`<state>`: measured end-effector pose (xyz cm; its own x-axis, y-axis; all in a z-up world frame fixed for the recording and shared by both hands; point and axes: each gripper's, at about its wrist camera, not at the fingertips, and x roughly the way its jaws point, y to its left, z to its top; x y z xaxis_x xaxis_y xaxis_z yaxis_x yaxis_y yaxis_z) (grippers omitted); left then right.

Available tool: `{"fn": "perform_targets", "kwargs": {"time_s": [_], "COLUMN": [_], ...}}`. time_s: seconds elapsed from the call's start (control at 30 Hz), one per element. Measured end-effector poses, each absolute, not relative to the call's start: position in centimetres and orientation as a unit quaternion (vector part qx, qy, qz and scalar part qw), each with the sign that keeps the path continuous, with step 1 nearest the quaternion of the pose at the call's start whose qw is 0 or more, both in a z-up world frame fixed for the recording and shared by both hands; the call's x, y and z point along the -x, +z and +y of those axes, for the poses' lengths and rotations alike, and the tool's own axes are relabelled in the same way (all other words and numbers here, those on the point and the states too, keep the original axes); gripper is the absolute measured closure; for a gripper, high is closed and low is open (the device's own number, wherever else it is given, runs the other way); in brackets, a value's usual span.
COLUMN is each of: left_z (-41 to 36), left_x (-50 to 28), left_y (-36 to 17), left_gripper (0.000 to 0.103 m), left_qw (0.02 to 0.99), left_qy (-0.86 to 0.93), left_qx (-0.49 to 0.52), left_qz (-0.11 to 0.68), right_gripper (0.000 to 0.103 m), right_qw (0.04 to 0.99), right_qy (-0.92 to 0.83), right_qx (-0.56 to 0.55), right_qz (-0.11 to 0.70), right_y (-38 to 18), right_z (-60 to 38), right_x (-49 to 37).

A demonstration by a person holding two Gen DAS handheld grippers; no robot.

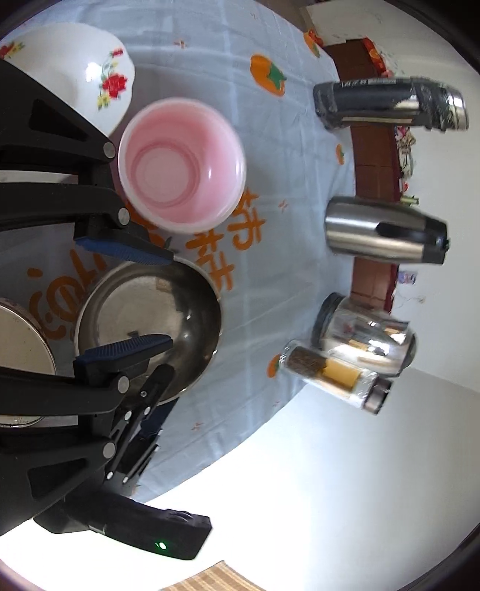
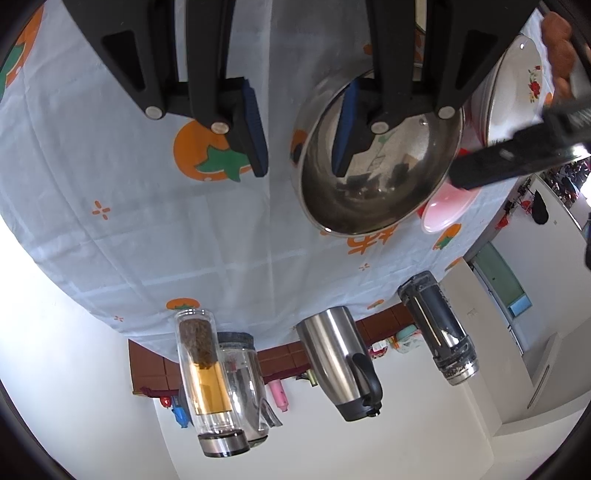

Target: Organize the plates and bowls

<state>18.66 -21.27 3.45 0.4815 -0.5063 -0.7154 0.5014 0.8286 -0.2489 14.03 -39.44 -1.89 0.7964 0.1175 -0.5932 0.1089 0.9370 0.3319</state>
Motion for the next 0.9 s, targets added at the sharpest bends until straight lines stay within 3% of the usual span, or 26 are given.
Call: {"fn": "perform_targets", "kwargs": {"time_s": [0.63, 0.9], "left_z": [-23.3, -23.6], "left_x": [-21.8, -22.3], "left_y": [-1.9, -2.8], "left_gripper": [0.061, 0.082], "left_qw": [0.834, 0.846], "left_qy": [-0.249, -0.237], "left_qx": [-0.002, -0.016], "left_qz": [0.492, 0.477], "right_gripper": [0.067, 0.07], "right_qw": [0.928, 0.925], "right_qy": [0.011, 0.018], "right_qx": [-0.175, -0.171], "right_qz": [0.33, 0.339], "right_y": [-2.3, -2.6], "right_z": [-39.2, -38.8], "right_x": [-14.2, -14.5]}}
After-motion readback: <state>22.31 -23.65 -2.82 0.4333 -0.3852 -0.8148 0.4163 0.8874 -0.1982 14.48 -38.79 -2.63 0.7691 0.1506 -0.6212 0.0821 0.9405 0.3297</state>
